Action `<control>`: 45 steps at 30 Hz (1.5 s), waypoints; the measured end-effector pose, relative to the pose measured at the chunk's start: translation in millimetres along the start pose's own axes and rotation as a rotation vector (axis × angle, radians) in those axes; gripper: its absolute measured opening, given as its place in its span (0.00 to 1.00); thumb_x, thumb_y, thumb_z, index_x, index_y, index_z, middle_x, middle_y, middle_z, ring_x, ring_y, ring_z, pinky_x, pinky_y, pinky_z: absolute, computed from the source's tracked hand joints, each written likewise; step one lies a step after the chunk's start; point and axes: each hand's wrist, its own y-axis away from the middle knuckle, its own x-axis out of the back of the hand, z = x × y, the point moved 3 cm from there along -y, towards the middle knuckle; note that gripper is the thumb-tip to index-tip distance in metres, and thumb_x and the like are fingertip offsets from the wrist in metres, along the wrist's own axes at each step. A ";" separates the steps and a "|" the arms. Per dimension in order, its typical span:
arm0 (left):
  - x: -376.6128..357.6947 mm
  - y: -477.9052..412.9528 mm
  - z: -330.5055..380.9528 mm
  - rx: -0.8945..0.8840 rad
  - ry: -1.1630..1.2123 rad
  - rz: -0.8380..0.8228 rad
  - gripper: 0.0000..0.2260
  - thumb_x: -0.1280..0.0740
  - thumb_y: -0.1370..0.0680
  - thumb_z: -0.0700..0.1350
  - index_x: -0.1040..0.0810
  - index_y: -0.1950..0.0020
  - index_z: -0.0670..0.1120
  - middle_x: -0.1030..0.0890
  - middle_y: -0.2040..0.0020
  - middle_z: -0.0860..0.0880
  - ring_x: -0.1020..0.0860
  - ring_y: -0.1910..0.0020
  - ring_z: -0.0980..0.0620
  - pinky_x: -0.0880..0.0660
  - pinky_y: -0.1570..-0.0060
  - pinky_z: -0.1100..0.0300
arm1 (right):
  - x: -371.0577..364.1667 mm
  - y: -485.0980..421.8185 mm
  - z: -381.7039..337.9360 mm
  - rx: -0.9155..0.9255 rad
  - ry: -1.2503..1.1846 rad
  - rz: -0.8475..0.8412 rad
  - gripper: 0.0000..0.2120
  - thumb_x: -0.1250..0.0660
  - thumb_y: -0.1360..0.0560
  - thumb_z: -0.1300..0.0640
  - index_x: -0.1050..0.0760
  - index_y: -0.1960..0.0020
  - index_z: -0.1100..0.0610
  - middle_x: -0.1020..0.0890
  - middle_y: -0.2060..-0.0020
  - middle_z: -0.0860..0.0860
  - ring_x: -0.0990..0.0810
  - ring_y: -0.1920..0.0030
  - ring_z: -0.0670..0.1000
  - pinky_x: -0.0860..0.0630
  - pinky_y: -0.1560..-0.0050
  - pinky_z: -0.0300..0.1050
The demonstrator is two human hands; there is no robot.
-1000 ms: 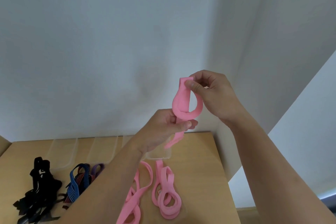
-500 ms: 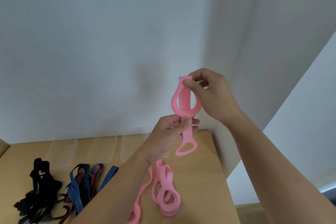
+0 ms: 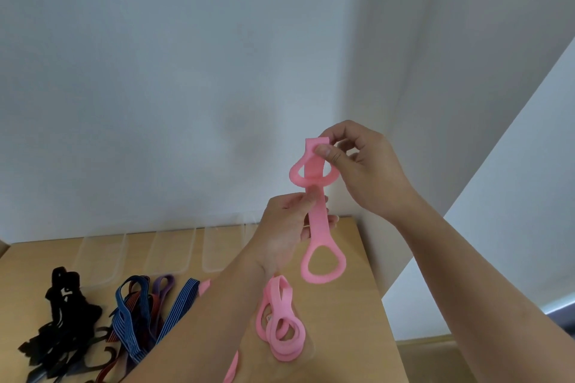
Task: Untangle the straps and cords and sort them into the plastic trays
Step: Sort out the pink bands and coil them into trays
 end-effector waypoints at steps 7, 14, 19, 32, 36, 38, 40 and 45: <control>3.3 -5.0 18.7 0.121 0.129 -0.019 0.08 0.31 0.20 0.40 0.15 0.44 0.42 0.15 0.48 0.39 0.16 0.50 0.40 0.21 0.42 0.38 | 1.8 38.2 10.5 0.545 0.447 0.026 0.06 0.32 0.23 0.69 0.20 0.49 0.62 0.21 0.52 0.54 0.23 0.52 0.57 0.24 0.54 0.50; 14.7 -5.1 38.3 0.154 0.088 -0.062 0.20 0.38 0.18 0.50 0.21 0.35 0.37 0.18 0.46 0.39 0.17 0.53 0.39 0.20 0.43 0.41 | -5.8 57.9 37.2 0.698 0.700 -0.001 0.08 0.36 0.19 0.62 0.18 0.50 0.61 0.19 0.52 0.56 0.22 0.54 0.59 0.24 0.58 0.54; 9.3 4.0 39.0 0.090 0.009 -0.147 0.19 0.30 0.21 0.49 0.20 0.35 0.39 0.16 0.42 0.37 0.17 0.47 0.38 0.22 0.37 0.39 | -10.7 64.9 31.8 0.673 0.682 0.072 0.06 0.28 0.25 0.65 0.17 0.49 0.60 0.20 0.54 0.56 0.23 0.55 0.59 0.26 0.62 0.47; 17.8 10.1 50.2 -0.026 -0.024 -0.051 0.14 0.31 0.22 0.31 0.20 0.38 0.40 0.14 0.46 0.40 0.15 0.48 0.38 0.17 0.55 0.53 | -11.5 101.2 54.8 0.686 0.737 0.003 0.28 0.33 0.28 0.74 0.27 0.33 0.54 0.25 0.42 0.57 0.21 0.50 0.59 0.23 0.58 0.50; 17.5 12.1 47.2 -0.068 -0.062 -0.016 0.13 0.30 0.23 0.31 0.19 0.41 0.42 0.13 0.48 0.40 0.15 0.50 0.39 0.16 0.54 0.50 | -20.1 111.3 43.7 0.782 0.648 0.034 0.08 0.29 0.22 0.63 0.16 0.44 0.60 0.18 0.50 0.60 0.20 0.55 0.60 0.24 0.58 0.53; 18.9 14.4 43.8 -0.119 -0.151 -0.011 0.14 0.30 0.23 0.30 0.19 0.40 0.43 0.13 0.48 0.41 0.15 0.49 0.40 0.16 0.51 0.46 | -21.3 109.5 31.6 0.753 0.523 0.036 0.10 0.32 0.19 0.56 0.15 0.46 0.61 0.17 0.54 0.57 0.20 0.58 0.58 0.24 0.59 0.51; 19.9 18.3 39.5 -0.189 -0.238 -0.033 0.14 0.29 0.23 0.30 0.18 0.39 0.42 0.14 0.49 0.40 0.15 0.49 0.42 0.17 0.52 0.48 | -19.4 101.8 19.5 0.610 0.338 0.046 0.10 0.33 0.18 0.53 0.16 0.45 0.56 0.19 0.59 0.52 0.21 0.61 0.52 0.25 0.60 0.45; 14.6 31.6 27.3 -0.326 -0.321 -0.099 0.11 0.26 0.27 0.27 0.16 0.46 0.34 0.20 0.56 0.28 0.18 0.56 0.40 0.16 0.53 0.42 | -18.4 83.9 4.5 0.231 0.123 0.220 0.01 0.30 0.21 0.54 0.19 0.50 0.50 0.20 0.55 0.44 0.22 0.55 0.48 0.25 0.57 0.42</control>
